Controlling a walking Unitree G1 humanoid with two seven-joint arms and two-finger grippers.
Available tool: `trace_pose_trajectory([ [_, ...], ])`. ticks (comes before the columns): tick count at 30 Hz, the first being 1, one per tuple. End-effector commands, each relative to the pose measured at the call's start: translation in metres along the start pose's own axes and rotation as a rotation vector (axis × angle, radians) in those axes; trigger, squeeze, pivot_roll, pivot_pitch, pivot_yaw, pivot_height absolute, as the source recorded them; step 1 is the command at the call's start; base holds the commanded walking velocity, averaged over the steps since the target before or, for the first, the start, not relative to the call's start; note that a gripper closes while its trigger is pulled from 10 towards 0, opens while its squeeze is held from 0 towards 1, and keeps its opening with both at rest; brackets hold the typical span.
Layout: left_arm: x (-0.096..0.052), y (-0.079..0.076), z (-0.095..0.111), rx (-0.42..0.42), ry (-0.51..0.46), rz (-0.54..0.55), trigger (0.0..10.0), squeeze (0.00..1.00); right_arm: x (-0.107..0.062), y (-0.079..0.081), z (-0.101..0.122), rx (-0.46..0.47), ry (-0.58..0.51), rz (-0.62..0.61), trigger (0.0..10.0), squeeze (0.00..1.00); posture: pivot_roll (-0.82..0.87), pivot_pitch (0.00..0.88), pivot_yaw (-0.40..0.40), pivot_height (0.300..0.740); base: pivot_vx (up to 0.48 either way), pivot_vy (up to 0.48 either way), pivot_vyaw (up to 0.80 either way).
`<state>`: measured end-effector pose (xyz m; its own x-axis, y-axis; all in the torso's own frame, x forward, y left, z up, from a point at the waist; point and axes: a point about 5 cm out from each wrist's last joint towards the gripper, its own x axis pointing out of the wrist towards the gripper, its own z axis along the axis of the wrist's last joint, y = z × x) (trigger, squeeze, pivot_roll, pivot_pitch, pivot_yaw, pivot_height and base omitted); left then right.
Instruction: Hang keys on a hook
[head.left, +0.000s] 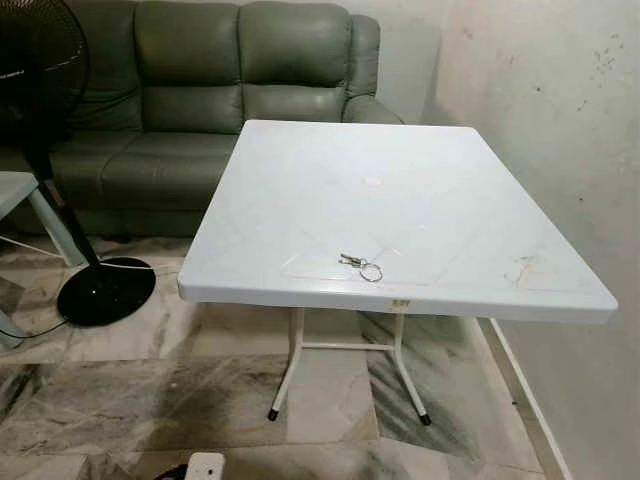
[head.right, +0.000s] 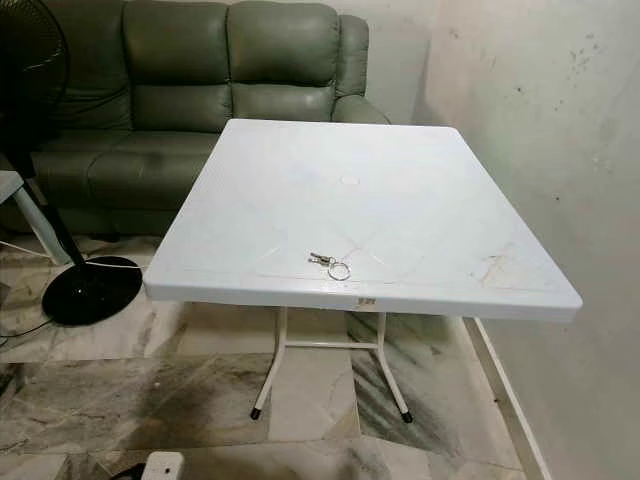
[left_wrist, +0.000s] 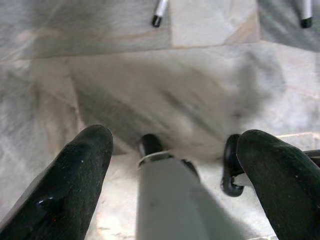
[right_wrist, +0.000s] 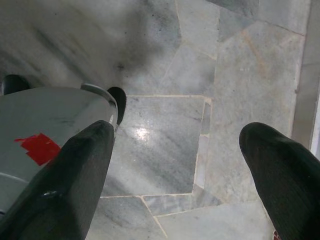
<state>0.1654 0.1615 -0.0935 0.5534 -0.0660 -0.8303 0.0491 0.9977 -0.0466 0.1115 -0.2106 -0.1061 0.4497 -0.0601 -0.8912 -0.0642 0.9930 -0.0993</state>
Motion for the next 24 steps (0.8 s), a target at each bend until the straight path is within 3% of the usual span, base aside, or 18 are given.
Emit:
trace_pose_trajectory([
  [1, 0.0006, 0.0013, 0.0038, 0.013, -0.005, -0.006, 10.0, 0.00, 0.0004, 0.0020, 0.0004, -0.009, 0.007, 0.011, 10.0, 0.00, 0.00, 0.000, -0.053, 0.740, 0.000, 0.000, 0.00],
  [20, -0.0007, 0.0078, 0.0011, 0.005, 0.009, -0.007, 10.0, 0.00, 0.0010, 0.0056, 0.0019, -0.021, 0.003, 0.019, 10.0, 0.00, 0.01, 0.000, -0.050, 0.740, 0.000, 0.000, 0.00],
  [24, -0.0008, 0.0077, 0.0003, -0.033, 0.012, -0.009, 10.0, 0.00, 0.0011, 0.0055, 0.0025, -0.028, 0.001, 0.018, 10.0, 0.00, 0.01, 0.000, -0.050, 0.740, 0.000, 0.000, 0.00],
])
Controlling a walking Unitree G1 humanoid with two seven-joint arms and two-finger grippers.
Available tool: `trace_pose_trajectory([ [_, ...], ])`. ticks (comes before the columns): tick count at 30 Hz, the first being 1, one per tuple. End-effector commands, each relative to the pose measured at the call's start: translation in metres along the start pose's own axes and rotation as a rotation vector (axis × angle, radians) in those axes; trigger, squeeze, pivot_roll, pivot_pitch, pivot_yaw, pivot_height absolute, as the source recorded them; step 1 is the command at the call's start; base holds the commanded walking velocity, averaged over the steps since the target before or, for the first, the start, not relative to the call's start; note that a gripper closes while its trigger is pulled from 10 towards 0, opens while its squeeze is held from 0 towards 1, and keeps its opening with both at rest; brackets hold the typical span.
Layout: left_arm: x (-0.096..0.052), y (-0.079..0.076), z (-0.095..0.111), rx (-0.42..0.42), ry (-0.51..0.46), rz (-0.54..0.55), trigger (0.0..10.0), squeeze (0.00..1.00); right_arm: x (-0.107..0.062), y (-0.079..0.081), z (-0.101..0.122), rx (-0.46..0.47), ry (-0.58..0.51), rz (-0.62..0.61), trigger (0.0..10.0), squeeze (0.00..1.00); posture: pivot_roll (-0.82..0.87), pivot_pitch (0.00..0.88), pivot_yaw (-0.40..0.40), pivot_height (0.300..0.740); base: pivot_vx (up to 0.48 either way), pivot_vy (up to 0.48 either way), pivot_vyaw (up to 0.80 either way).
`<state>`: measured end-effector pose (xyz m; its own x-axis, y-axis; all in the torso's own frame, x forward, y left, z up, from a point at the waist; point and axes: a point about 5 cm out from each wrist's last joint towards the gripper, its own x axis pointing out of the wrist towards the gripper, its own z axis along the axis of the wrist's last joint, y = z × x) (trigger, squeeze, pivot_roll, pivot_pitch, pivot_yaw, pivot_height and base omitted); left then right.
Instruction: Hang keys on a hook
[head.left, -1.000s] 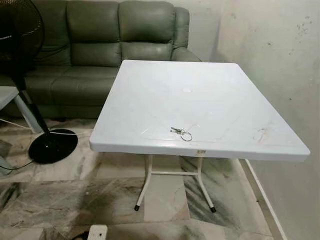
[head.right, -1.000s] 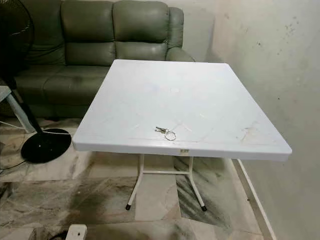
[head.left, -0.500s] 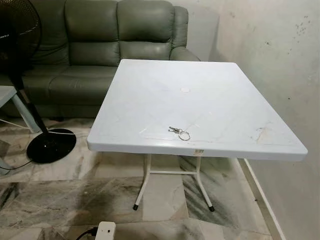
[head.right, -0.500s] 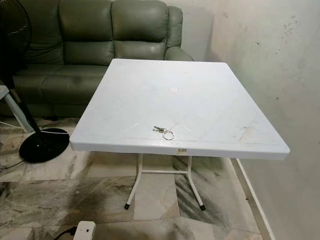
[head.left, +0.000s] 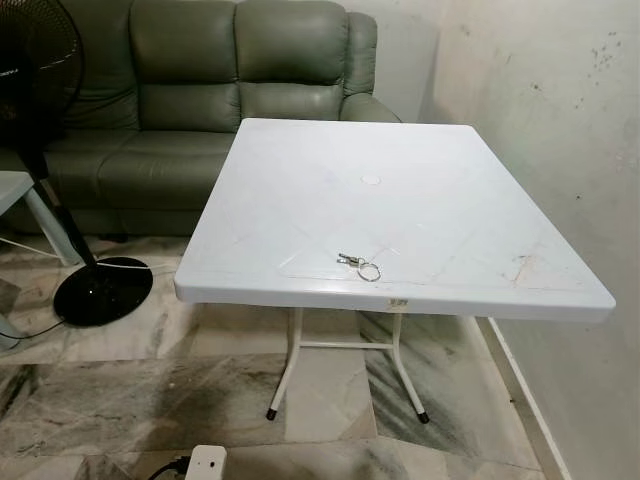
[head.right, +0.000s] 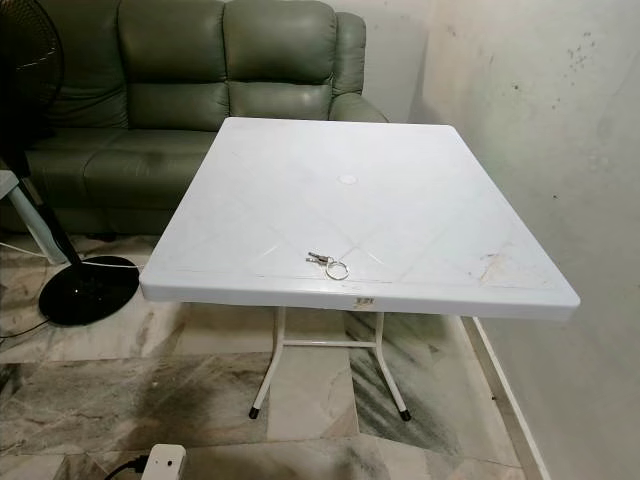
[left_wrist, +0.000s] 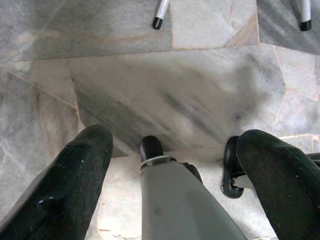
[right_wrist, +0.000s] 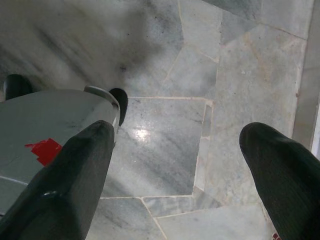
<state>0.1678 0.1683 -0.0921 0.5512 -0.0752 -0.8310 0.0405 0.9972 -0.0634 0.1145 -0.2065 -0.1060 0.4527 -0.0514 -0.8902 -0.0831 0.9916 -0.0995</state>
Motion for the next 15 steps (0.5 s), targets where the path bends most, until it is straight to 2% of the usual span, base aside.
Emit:
trace_pose_trajectory([
  [1, -0.0005, 0.0010, -0.0023, -0.019, 0.010, 0.000, 10.0, 0.00, 0.0001, 0.0017, -0.0004, -0.012, 0.004, 0.010, 10.0, 0.00, 0.01, 0.000, -0.050, 0.740, 0.000, 0.000, 0.00],
  [15, -0.0007, 0.0058, 0.0003, -0.017, 0.005, 0.008, 10.0, 0.00, -0.0003, 0.0014, -0.0013, -0.021, 0.000, 0.008, 10.0, 0.00, 0.02, 0.000, -0.046, 0.740, 0.000, 0.000, 0.00],
])
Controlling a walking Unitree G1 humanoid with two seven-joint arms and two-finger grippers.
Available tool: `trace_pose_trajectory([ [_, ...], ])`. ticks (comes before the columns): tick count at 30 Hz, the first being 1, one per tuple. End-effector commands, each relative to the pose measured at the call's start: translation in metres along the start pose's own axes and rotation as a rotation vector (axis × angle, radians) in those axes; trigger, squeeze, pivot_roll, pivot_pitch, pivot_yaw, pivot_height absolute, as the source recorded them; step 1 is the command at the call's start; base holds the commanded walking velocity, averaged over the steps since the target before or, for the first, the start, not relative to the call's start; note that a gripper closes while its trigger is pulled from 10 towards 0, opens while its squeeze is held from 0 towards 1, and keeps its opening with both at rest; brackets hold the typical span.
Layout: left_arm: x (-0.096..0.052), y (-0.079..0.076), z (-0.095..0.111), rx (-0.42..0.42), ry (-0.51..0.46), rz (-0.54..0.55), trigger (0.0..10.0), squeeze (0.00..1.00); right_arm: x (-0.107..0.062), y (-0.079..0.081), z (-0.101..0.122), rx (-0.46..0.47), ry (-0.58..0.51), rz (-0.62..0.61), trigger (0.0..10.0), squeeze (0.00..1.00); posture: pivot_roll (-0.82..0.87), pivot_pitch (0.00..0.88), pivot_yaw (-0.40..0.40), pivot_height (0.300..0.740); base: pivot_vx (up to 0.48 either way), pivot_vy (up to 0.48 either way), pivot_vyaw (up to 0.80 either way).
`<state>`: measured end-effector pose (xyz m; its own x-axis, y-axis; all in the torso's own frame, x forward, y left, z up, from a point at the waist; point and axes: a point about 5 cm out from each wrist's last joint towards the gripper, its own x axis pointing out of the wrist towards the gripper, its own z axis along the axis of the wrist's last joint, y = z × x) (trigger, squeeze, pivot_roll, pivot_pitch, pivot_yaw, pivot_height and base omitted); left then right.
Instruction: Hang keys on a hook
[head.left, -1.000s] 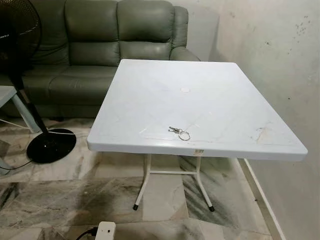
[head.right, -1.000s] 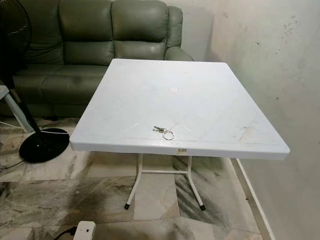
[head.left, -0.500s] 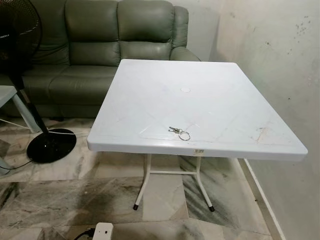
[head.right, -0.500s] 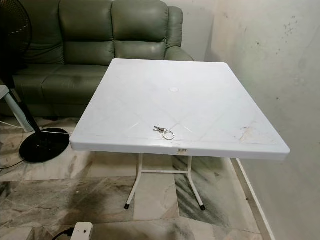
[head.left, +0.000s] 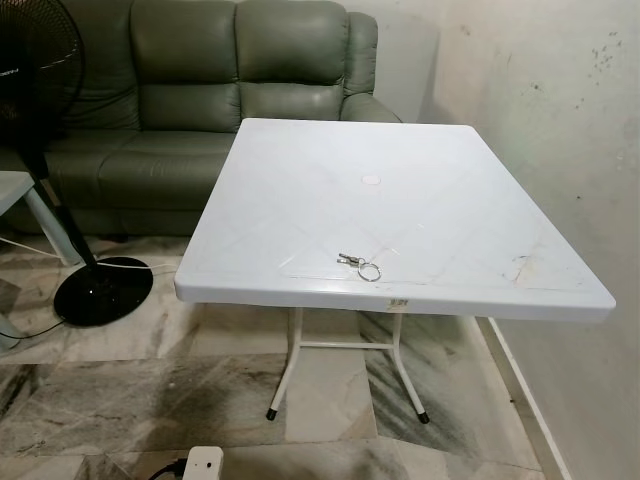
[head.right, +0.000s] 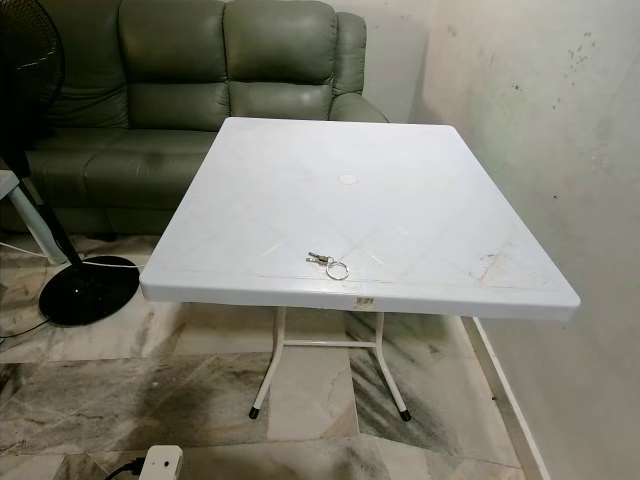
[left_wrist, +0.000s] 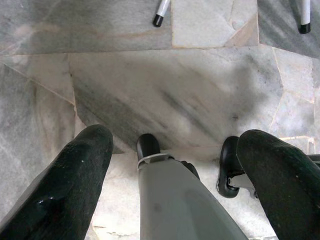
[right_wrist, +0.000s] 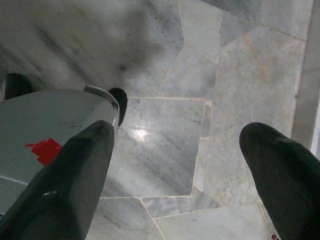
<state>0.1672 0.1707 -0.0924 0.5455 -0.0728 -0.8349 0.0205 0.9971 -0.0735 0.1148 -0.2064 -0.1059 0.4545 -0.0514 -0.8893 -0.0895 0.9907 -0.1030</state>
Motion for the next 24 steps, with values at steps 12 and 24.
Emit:
trace_pose_trajectory([
  [12, -0.001, 0.012, 0.049, -0.058, -0.256, -0.026, 10.0, 0.00, 0.002, -0.012, 0.061, 0.006, -0.290, 0.022, 10.0, 0.00, 0.03, 0.000, -0.053, 0.740, 0.000, 0.000, 0.00],
  [24, -0.018, -0.001, 0.146, -0.031, -0.714, -0.102, 10.0, 0.00, -0.024, -0.007, 0.178, 0.072, -0.823, 0.083, 10.0, 0.00, 0.04, 0.000, -0.060, 0.740, 0.000, 0.000, 0.00],
])
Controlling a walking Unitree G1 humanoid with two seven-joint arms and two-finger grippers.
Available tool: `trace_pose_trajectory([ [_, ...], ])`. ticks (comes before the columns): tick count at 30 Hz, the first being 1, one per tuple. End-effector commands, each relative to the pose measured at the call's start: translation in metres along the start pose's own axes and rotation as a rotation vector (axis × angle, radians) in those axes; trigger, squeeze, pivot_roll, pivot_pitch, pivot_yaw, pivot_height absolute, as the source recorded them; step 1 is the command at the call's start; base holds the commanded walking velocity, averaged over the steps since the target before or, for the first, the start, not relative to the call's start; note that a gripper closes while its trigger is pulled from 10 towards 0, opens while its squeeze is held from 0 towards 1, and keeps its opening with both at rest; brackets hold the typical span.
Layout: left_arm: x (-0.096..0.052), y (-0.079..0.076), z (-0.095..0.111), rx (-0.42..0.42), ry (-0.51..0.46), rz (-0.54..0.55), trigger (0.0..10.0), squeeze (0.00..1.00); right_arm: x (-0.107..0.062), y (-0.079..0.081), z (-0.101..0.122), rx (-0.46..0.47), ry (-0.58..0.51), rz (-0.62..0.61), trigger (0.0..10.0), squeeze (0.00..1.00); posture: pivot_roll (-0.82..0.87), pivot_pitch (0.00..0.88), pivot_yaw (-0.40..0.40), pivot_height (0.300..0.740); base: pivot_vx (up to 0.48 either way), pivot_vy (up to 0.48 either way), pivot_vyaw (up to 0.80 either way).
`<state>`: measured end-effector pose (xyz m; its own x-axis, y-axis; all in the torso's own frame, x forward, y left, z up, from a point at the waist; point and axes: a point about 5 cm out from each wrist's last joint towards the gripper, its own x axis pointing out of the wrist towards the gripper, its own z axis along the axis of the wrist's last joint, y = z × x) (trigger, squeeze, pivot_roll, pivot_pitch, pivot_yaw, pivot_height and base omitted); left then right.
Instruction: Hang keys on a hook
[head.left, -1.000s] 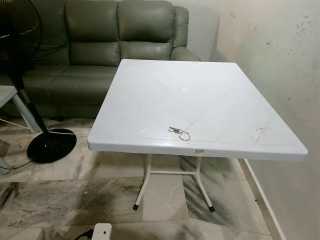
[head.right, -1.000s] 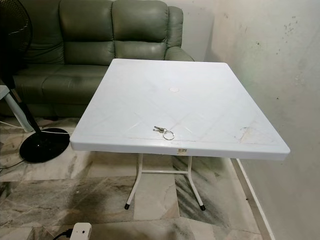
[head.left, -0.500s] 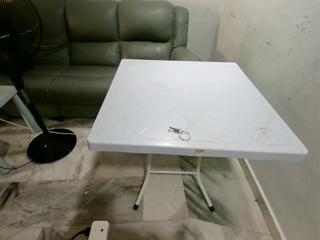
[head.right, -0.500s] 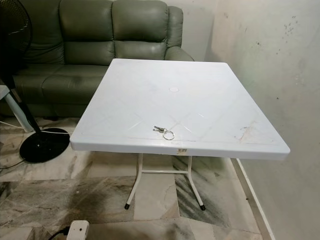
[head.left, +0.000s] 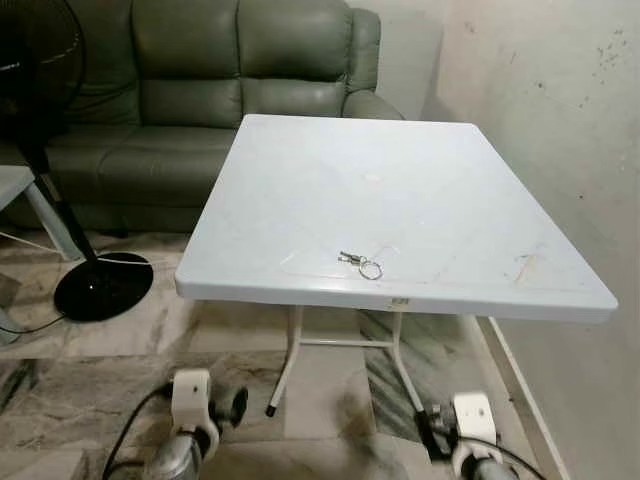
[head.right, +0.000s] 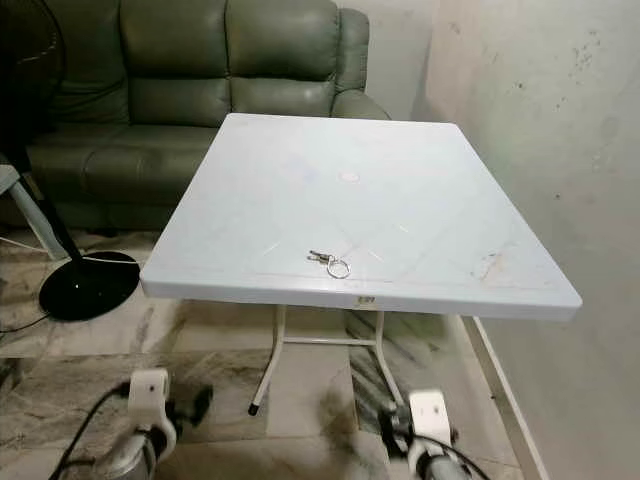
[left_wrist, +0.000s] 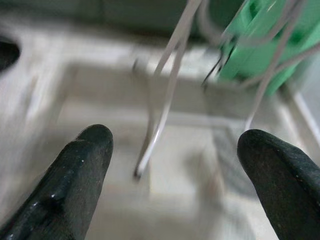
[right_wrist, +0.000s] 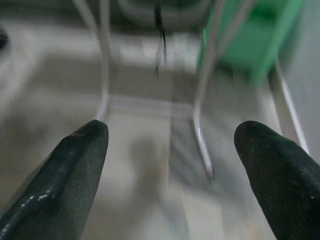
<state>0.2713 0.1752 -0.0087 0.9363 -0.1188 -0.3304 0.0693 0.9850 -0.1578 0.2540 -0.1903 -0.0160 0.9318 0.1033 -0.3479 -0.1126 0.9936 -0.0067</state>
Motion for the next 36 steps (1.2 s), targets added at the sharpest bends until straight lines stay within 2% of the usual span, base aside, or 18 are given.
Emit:
trace_pose_trajectory([
  [1, 0.007, -0.005, 0.022, 0.002, -0.108, -0.025, 10.0, 0.00, 0.007, 0.001, 0.023, 0.017, -0.116, 0.003, 10.0, 0.00, 0.04, 0.000, -0.060, 0.740, 0.000, 0.000, 0.00],
  [2, 0.011, -0.010, 0.037, 0.015, -0.177, -0.043, 10.0, 0.00, 0.010, 0.002, 0.040, 0.020, -0.194, 0.009, 10.0, 0.00, 0.04, 0.000, -0.059, 0.740, 0.000, 0.000, 0.00],
  [3, 0.011, -0.010, 0.037, 0.015, -0.177, -0.043, 10.0, 0.00, 0.010, 0.002, 0.040, 0.020, -0.194, 0.009, 10.0, 0.00, 0.04, 0.000, -0.059, 0.740, 0.000, 0.000, 0.00],
  [4, 0.013, -0.013, 0.050, 0.019, -0.230, -0.061, 10.0, 0.00, 0.012, 0.002, 0.052, 0.021, -0.248, 0.013, 10.0, 0.00, 0.04, 0.000, -0.057, 0.740, 0.000, 0.000, 0.00],
  [7, 0.015, -0.016, 0.063, 0.021, -0.283, -0.081, 10.0, 0.00, 0.012, 0.002, 0.064, 0.024, -0.299, 0.017, 10.0, 0.00, 0.04, 0.000, -0.055, 0.740, 0.000, 0.000, 0.00],
  [8, 0.016, -0.018, 0.075, 0.031, -0.330, -0.095, 10.0, 0.00, 0.012, 0.001, 0.074, 0.024, -0.342, 0.018, 10.0, 0.00, 0.04, 0.000, -0.054, 0.740, 0.000, 0.000, 0.00],
  [15, 0.014, -0.020, 0.098, 0.037, -0.406, -0.101, 10.0, 0.00, 0.007, -0.001, 0.098, 0.031, -0.425, 0.025, 10.0, 0.00, 0.03, 0.002, -0.051, 0.740, 0.000, 0.000, 0.00],
  [22, 0.005, -0.022, 0.101, 0.017, -0.423, -0.110, 10.0, 0.00, -0.002, 0.006, 0.112, 0.048, -0.467, 0.054, 10.0, 0.00, 0.03, 0.012, -0.050, 0.740, 0.000, 0.000, 0.00],
  [28, 0.002, -0.022, 0.098, -0.001, -0.400, -0.093, 10.0, 0.00, -0.006, 0.009, 0.110, 0.050, -0.453, 0.073, 10.0, 0.00, 0.04, 0.014, -0.054, 0.740, 0.000, 0.000, 0.00],
  [36, -0.010, -0.024, 0.107, 0.000, -0.417, -0.093, 10.0, 0.00, -0.019, 0.013, 0.115, 0.042, -0.459, 0.097, 10.0, 0.00, 0.03, 0.022, -0.052, 0.740, 0.000, 0.000, 0.00],
])
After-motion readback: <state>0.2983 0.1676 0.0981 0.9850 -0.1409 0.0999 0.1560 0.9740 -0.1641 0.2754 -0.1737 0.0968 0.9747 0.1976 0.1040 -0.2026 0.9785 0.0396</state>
